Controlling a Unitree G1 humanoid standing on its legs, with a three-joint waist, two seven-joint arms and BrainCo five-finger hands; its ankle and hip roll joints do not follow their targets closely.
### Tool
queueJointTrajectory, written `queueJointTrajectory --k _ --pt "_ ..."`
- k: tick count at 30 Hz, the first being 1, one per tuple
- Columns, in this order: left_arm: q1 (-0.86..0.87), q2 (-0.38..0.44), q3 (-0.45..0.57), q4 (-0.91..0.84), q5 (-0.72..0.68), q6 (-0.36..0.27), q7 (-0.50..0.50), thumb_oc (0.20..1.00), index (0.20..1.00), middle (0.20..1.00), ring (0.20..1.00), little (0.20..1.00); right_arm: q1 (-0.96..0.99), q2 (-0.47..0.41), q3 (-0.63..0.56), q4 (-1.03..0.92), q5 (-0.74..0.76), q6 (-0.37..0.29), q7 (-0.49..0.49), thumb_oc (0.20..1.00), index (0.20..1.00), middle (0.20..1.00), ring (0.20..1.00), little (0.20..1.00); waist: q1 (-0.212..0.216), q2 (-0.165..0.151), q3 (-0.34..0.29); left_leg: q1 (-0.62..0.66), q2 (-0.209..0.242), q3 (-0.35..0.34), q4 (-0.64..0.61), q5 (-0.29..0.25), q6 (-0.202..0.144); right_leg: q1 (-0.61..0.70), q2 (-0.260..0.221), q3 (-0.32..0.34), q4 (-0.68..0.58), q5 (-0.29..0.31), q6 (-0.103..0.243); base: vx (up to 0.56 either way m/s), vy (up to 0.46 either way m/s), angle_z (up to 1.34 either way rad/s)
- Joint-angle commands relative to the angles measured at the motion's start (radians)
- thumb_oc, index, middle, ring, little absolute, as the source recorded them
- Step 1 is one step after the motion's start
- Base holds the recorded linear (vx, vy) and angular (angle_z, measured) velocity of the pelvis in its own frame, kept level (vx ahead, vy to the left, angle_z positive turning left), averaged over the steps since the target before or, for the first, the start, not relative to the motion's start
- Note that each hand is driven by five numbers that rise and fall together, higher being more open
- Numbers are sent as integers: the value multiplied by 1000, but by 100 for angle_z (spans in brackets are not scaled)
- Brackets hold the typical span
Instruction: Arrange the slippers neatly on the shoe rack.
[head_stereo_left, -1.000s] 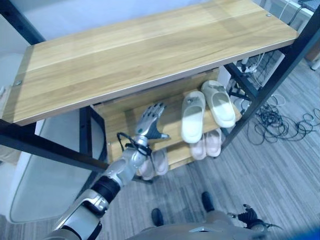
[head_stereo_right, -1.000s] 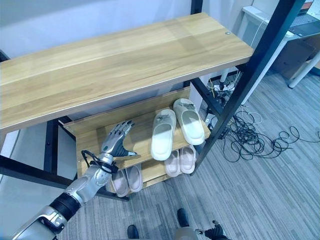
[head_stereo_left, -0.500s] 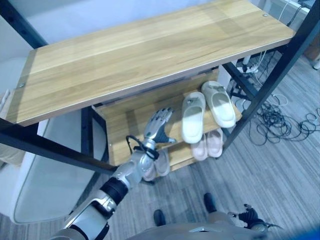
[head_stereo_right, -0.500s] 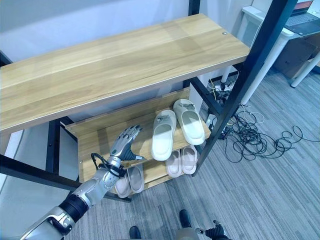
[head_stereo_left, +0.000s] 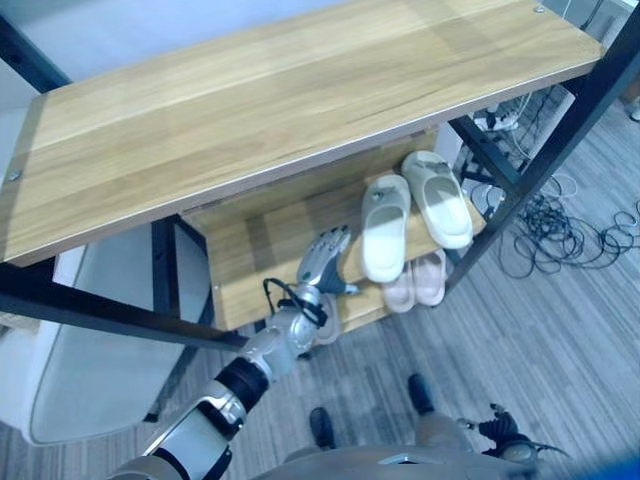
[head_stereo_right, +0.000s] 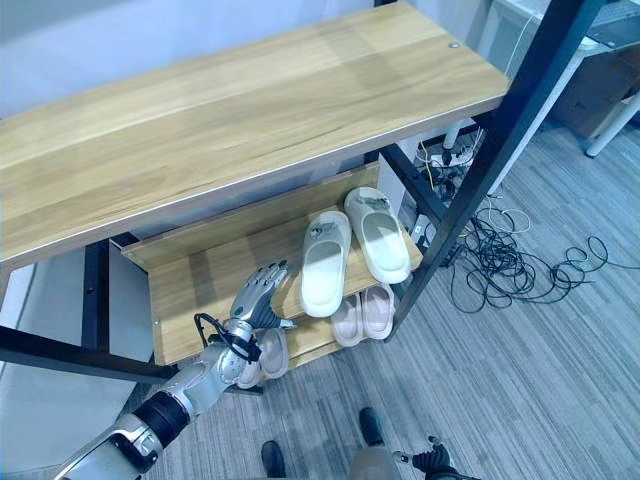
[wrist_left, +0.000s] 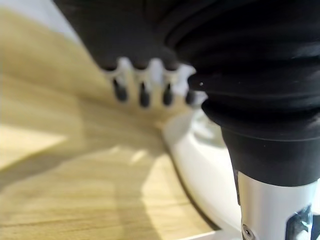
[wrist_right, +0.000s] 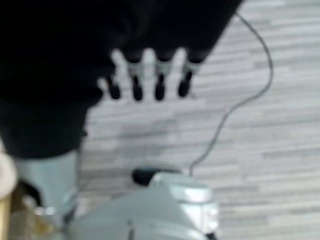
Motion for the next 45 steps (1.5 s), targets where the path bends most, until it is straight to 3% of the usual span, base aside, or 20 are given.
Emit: queueJointTrajectory --k 1,45 --pt "-124 -33 26 36 -15 -38 25 1000 1000 1000 1000 1000 -48 -31 5 54 16 -3 -14 1000 1000 1000 1000 1000 -8 38 -20 -8 35 -49 13 -6 -24 -46 45 -23 55 -70 9 0 -35 -1" --pt "-168 -158 -70 133 -137 -59 -11 1000 1000 1000 1000 1000 -79 -25 41 45 67 -13 -24 1000 1000 1000 1000 1000 -29 19 9 -21 56 -47 13 4 -25 -76 63 -9 72 -69 -1 0 -7 0"
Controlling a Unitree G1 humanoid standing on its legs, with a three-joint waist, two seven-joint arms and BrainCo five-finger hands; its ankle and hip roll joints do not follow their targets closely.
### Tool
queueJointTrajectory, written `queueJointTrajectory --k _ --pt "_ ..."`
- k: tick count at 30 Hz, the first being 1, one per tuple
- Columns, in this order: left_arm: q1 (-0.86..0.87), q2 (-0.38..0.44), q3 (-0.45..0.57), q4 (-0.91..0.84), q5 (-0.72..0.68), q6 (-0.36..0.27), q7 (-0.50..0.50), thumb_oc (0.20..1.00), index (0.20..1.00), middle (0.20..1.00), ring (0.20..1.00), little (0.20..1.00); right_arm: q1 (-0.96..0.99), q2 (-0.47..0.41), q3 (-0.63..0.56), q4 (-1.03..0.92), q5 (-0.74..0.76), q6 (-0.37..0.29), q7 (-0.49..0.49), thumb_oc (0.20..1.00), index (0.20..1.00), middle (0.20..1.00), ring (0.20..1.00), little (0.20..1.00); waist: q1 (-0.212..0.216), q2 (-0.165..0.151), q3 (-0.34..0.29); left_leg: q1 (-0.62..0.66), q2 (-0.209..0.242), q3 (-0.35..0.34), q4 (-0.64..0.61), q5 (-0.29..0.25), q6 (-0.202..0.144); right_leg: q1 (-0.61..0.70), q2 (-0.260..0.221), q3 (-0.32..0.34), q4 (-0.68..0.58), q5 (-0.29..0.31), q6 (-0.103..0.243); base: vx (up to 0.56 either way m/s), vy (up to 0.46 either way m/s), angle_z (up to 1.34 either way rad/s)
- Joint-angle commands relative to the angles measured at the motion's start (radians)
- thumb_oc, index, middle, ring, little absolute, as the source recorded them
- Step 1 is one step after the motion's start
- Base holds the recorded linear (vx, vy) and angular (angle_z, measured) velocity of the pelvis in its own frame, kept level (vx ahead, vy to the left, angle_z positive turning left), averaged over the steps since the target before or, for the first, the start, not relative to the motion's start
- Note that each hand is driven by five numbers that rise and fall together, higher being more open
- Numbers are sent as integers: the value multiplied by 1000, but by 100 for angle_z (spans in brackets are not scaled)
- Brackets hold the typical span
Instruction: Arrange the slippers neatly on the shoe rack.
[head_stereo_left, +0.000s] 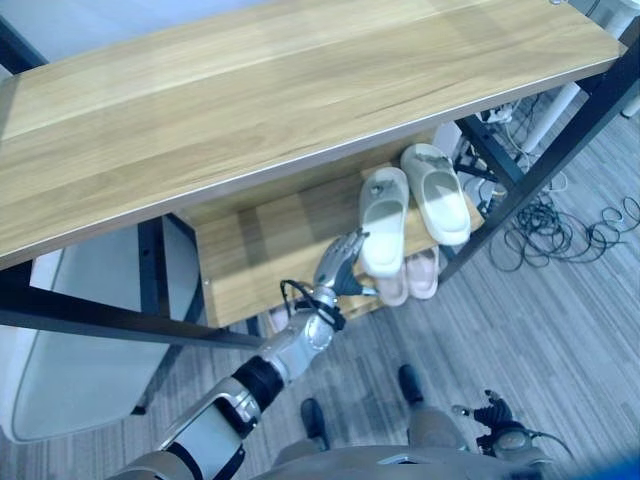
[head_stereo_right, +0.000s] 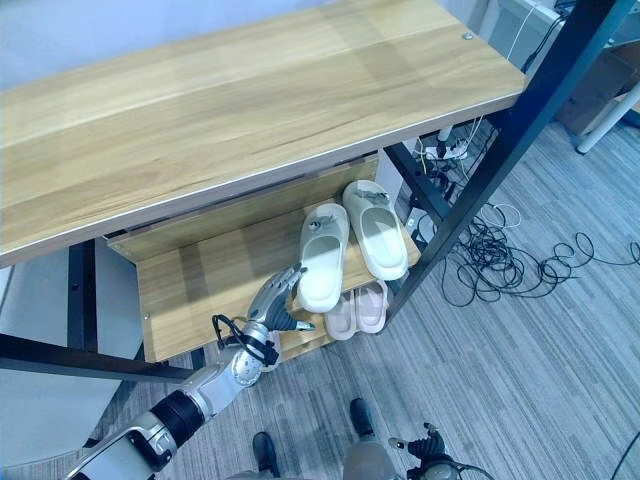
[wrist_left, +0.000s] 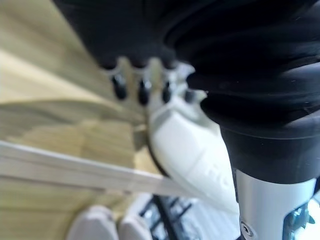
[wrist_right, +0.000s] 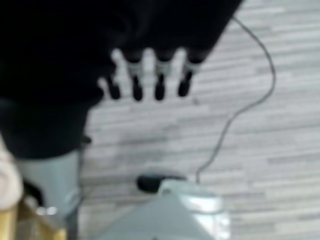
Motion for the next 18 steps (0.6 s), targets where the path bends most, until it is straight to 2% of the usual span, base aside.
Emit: queueJointTrajectory --k 1,18 --pt "-137 -87 -13 98 -30 -39 -6 1000 1000 1000 1000 1000 -43 -27 18 59 27 -9 -17 1000 1000 1000 1000 1000 -25 54 -24 -21 55 -60 9 8 -24 -68 61 -19 72 -68 -3 -2 -22 -6" --pt "-159 -114 -31 102 -74 -44 -14 1000 1000 1000 1000 1000 -42 -19 33 62 37 -15 -19 1000 1000 1000 1000 1000 -27 37 -22 -22 71 -65 9 14 -29 -69 75 -28 78 -74 -10 3 -13 0"
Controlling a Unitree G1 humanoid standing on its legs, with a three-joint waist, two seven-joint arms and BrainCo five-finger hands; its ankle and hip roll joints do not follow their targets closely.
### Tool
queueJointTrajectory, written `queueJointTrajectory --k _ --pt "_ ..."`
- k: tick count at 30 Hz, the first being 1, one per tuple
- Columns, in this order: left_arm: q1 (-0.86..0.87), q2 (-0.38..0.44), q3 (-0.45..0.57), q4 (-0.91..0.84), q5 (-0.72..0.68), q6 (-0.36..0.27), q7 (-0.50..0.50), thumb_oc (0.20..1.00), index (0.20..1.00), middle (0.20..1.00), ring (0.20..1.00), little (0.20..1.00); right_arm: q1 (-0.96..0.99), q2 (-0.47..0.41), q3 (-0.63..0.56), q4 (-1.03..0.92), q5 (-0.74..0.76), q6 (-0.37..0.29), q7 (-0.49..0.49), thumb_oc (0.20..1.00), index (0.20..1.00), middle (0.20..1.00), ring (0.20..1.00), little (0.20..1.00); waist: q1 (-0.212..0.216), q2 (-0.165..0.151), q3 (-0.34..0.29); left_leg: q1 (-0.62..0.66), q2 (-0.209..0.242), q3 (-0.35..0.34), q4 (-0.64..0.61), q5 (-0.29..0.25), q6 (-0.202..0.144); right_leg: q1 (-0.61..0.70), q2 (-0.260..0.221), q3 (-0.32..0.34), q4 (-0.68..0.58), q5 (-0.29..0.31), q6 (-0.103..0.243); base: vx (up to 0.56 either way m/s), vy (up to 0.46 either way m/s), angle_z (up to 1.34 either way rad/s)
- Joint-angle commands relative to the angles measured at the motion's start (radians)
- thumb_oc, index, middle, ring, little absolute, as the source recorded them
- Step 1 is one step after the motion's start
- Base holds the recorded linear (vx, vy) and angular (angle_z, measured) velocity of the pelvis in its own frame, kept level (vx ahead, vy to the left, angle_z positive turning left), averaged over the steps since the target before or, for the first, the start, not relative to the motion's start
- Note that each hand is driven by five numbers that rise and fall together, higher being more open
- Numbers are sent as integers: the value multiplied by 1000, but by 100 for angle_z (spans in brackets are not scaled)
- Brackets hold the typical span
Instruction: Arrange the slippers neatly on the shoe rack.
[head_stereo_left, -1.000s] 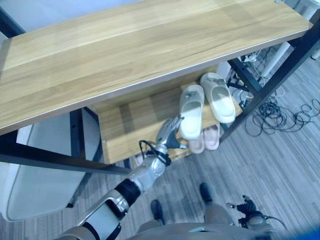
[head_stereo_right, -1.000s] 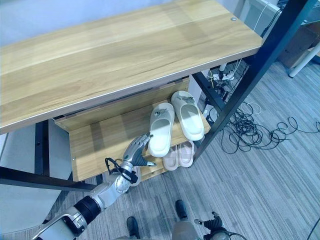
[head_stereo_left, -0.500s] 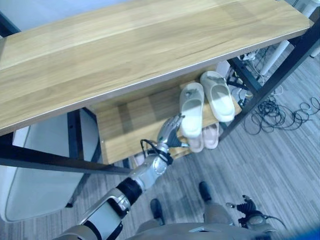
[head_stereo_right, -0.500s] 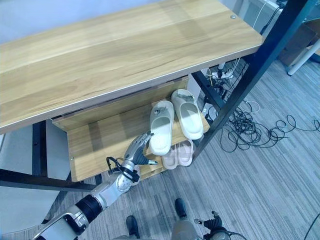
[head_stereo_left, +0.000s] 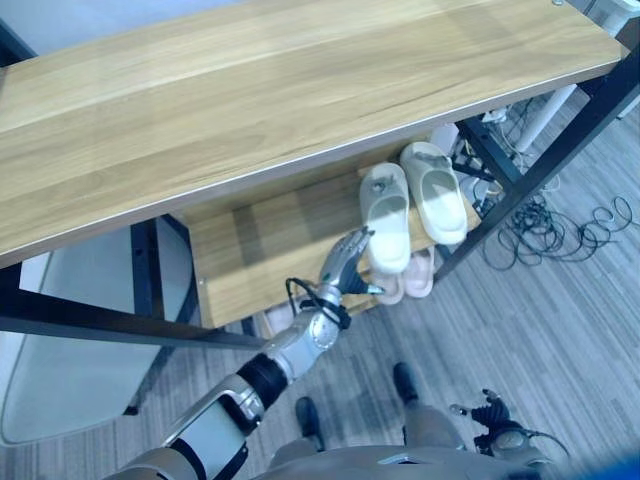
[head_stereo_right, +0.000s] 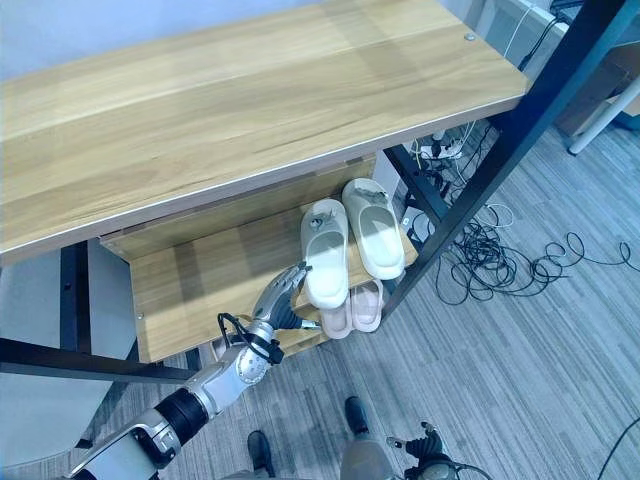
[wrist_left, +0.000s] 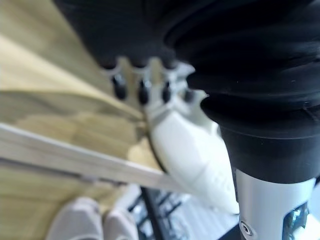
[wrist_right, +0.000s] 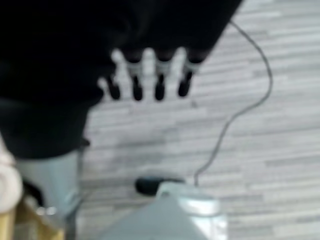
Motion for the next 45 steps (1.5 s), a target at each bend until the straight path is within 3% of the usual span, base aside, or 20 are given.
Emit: queueJointTrajectory --k 1,45 --pt "-140 -99 -4 99 -27 -43 -16 1000 1000 1000 1000 1000 -41 -26 27 61 37 -10 -15 1000 1000 1000 1000 1000 -24 63 -25 -20 70 -68 9 15 -30 -64 73 -32 74 -76 -10 0 0 0" --pt "-156 -139 -46 177 -43 -53 -54 1000 1000 1000 1000 1000 -31 -13 42 70 44 -15 -4 1000 1000 1000 1000 1000 -40 41 -57 -2 98 -65 9 22 -47 -36 95 -36 61 -81 -18 1 -4 0"
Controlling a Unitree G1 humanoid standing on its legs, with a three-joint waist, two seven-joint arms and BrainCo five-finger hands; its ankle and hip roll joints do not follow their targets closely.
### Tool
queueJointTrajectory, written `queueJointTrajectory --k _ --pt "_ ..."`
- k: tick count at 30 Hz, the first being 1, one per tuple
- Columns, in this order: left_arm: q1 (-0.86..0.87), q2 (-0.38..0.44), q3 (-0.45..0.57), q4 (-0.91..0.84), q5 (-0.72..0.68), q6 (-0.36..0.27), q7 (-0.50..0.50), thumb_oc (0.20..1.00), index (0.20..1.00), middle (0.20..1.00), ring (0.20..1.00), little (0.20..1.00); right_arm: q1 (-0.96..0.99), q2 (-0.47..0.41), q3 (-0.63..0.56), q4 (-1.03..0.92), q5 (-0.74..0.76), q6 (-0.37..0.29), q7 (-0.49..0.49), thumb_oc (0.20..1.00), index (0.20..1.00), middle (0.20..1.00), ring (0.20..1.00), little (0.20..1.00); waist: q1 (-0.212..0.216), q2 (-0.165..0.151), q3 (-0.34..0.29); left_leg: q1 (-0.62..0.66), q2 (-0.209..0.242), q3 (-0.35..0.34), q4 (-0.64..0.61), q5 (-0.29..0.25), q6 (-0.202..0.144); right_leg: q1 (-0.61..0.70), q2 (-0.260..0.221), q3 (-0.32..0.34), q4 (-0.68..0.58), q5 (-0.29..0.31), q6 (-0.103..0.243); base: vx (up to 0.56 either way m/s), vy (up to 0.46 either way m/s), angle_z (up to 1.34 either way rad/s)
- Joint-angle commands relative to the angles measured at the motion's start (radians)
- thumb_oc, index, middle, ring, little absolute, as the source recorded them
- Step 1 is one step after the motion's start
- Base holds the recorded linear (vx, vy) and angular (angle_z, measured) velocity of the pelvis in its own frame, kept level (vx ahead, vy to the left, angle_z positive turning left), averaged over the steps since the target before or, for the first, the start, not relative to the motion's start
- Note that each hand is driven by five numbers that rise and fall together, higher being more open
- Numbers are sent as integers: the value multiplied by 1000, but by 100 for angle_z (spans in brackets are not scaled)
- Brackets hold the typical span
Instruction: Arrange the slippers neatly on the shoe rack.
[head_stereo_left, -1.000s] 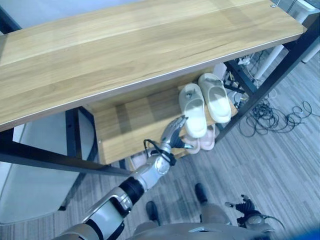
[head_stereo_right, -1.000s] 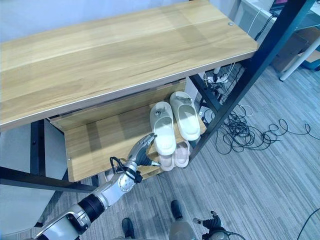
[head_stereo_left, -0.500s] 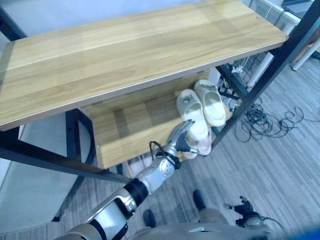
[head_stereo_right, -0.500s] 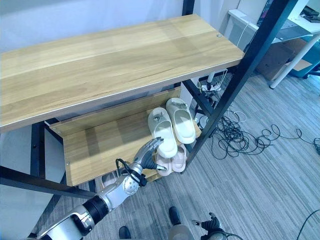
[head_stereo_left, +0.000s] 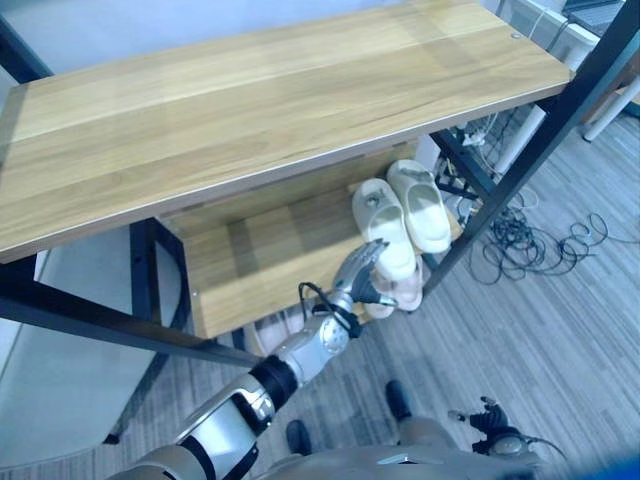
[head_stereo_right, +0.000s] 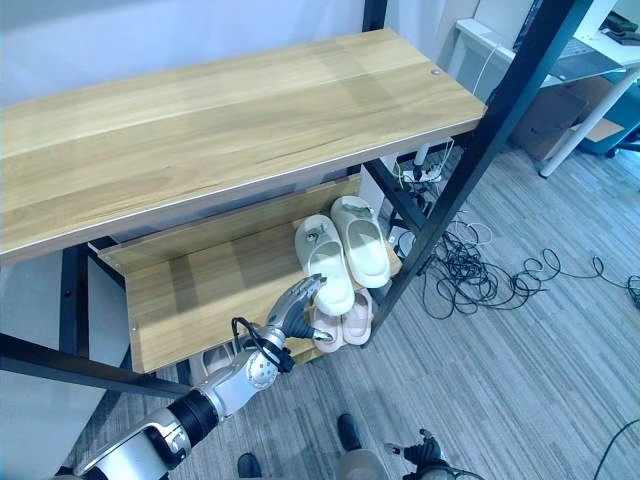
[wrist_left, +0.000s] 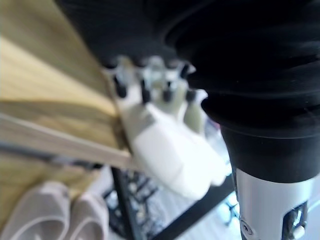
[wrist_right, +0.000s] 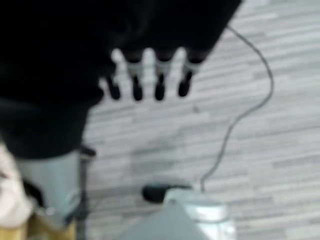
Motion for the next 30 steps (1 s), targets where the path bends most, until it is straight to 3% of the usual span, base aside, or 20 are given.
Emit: queueJointTrajectory --k 1,30 --pt "-140 -88 -4 108 -7 -26 2 1000 1000 1000 1000 1000 -39 -23 23 52 15 -15 -8 1000 1000 1000 1000 1000 -14 60 5 -23 87 -67 13 24 -49 -56 85 -38 65 -82 -16 0 0 0" --pt "-135 -111 -9 110 -75 -38 -9 1000 1000 1000 1000 1000 -28 -10 33 60 20 -15 -3 1000 1000 1000 1000 1000 -22 50 -4 -9 92 -61 13 16 -50 -44 89 -34 62 -81 -17 0 0 0"
